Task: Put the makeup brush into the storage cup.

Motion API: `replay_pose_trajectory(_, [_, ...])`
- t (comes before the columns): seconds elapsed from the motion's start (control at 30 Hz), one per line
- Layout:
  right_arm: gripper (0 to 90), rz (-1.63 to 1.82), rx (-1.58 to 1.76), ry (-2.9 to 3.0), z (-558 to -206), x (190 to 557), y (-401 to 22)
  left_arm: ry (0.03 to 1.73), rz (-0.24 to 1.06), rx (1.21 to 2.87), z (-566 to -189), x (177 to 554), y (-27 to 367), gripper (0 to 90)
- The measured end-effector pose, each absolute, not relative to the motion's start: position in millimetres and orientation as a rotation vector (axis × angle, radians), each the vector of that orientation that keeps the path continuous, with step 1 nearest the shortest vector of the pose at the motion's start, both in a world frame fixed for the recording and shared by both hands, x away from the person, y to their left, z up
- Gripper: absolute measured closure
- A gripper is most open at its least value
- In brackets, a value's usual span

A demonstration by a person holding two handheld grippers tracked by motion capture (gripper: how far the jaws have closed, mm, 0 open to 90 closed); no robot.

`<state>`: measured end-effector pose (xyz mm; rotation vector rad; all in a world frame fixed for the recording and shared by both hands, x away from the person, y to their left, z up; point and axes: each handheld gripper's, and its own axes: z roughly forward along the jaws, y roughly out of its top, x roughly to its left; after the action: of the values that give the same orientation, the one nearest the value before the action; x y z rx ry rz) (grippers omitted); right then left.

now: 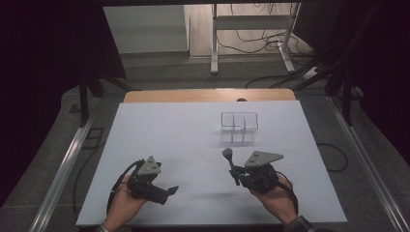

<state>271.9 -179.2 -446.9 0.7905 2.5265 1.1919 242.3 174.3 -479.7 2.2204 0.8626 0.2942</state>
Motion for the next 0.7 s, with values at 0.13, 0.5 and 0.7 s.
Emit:
replay_pose_trajectory(0.13, [78.0,1.193,0.794,2.518,-446.2,272.7,-180.2,0.878,0.287,2.195,-479.5,238.9,182.1,1.1])
replay_pose_trajectory(0.5, [78.0,1.212,0.821,2.499,-443.7,275.6,-184.8,0.912,0.301,2.182,-480.1,232.5,194.0,1.1])
replay_pose_trajectory(0.7, [78.0,1.217,0.833,2.484,-442.1,278.3,-188.8,0.93,0.3,2.179,-481.4,230.0,200.3,1.0])
